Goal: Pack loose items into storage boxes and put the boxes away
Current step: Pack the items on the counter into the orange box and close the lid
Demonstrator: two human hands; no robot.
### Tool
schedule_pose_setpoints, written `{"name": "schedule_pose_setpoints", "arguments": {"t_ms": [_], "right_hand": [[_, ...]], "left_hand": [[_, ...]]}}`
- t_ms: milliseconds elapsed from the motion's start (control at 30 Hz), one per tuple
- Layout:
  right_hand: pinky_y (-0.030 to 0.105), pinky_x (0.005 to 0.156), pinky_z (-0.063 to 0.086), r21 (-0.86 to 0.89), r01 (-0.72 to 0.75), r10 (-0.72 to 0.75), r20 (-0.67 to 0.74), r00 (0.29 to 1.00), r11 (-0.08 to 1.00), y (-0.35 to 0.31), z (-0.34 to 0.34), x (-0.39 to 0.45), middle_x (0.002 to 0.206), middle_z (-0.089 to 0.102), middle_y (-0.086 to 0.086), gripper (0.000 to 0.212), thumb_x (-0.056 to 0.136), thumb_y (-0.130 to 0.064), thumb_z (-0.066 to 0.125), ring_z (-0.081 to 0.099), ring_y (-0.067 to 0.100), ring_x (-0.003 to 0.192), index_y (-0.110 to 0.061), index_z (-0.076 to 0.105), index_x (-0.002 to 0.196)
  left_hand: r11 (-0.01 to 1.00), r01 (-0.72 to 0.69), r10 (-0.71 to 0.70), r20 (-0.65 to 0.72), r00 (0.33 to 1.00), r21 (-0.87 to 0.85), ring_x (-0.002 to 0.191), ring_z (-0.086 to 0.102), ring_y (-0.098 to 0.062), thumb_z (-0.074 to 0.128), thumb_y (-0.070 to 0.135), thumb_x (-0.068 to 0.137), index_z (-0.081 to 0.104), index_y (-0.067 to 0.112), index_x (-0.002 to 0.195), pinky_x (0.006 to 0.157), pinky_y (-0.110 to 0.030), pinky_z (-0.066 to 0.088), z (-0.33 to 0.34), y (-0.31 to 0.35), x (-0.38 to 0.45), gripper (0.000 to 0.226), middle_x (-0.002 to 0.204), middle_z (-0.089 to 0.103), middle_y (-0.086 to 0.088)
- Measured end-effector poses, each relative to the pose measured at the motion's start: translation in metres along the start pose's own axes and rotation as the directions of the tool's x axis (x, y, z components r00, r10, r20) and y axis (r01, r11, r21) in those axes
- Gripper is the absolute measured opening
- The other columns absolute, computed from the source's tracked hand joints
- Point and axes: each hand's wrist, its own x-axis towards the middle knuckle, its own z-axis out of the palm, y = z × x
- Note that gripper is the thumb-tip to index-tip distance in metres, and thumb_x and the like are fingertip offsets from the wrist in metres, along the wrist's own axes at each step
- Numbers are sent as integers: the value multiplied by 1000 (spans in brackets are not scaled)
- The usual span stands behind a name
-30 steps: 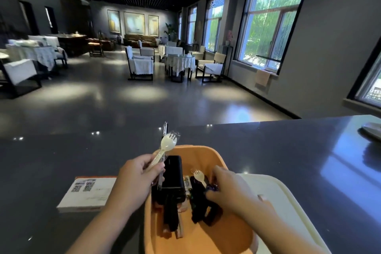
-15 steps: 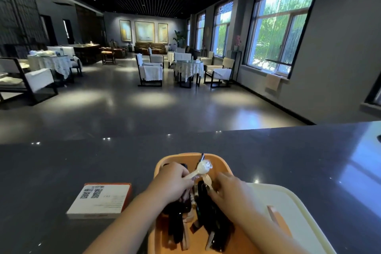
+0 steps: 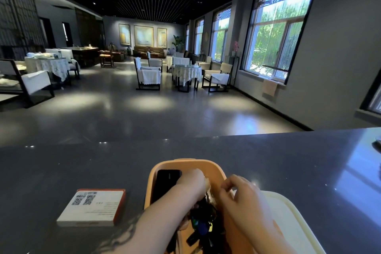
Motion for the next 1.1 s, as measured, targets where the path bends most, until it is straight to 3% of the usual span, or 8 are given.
{"name": "schedule_pose_setpoints", "arguments": {"t_ms": [167,233,367,600,700,900,1000,1100], "right_hand": [[15,56,41,-24,-16,17,27,1000,1000,-2,0,2,84,60,-13,9,85,-34,58,54,3,76,-30,57,77],[15,59,42,-30,-16,18,47,999,999,-1,1,2,84,61,-13,8,85,-33,58,53,3,77,-29,58,78],[24,69,50,-55,-27,32,94,995,998,-1,2,1,88,61,-12,6,86,-33,57,56,6,80,-29,61,84],[18,59,44,-103,83,-63,188,980,991,-39,17,-3,88,59,-11,6,87,-37,55,54,4,74,-32,57,89],[14,53,36,-44,163,-148,243,959,986,-80,32,-5,84,56,-15,6,88,-40,57,51,-1,71,-36,53,86],[23,67,49,105,245,-266,323,908,964,-164,88,-28,84,61,-16,7,83,-38,60,58,2,76,-34,56,86],[23,76,49,122,251,-279,405,871,960,-190,124,-42,94,59,-19,14,81,-39,61,58,2,89,-37,56,94],[22,79,50,100,252,-268,493,828,962,-213,162,-42,115,60,-16,25,84,-34,61,59,7,104,-37,57,109]], "left_hand": [[996,-69,66,-52,996,-64,78,61,-26,56,24,90,62,9,95,66,-32,46,3,-4,2,17,84,61,-6],[983,-102,84,-123,989,-150,84,66,-26,55,20,89,62,16,92,70,-35,52,5,-13,3,9,92,69,-9],[887,-222,130,-242,961,-406,80,66,-13,54,15,92,61,21,113,71,-28,56,5,-36,-9,23,93,69,-1],[785,-329,3,-529,849,-524,75,63,4,60,19,89,68,28,100,74,-17,52,-10,-96,-70,16,86,69,11],[784,-301,-96,-584,806,-543,71,61,3,64,20,87,70,27,95,66,-10,46,-17,-136,-97,12,82,68,14],[761,-117,-363,-568,739,-638,63,56,1,65,25,84,69,33,85,58,-30,52,-19,-232,-146,9,77,66,13],[740,-33,-416,-495,763,-672,69,63,-2,66,21,83,68,31,83,70,-33,56,-5,-275,-166,11,81,69,10],[792,47,-409,-472,781,-609,78,63,0,65,18,83,64,35,83,77,-19,50,2,-310,-177,17,85,68,12]]}}
